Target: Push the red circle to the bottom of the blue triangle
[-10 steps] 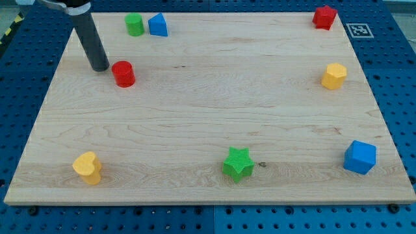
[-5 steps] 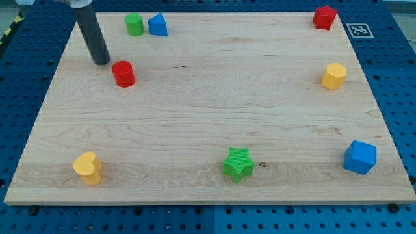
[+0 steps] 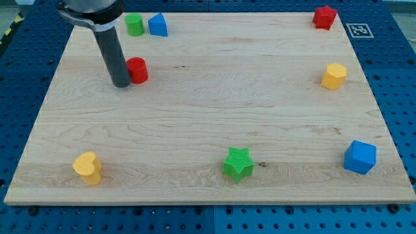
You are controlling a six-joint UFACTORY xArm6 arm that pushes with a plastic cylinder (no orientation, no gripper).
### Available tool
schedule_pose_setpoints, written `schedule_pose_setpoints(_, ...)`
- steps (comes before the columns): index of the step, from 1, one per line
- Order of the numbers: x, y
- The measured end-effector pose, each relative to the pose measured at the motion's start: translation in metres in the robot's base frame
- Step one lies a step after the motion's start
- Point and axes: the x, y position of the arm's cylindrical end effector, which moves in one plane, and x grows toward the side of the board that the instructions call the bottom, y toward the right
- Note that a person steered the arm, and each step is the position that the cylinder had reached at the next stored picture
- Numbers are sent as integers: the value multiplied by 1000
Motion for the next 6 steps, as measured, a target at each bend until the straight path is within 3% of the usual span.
schedule_pose_setpoints(2,-5,25)
schedule_pose_setpoints(3,-29,22)
schedule_pose_setpoints(6,-39,22)
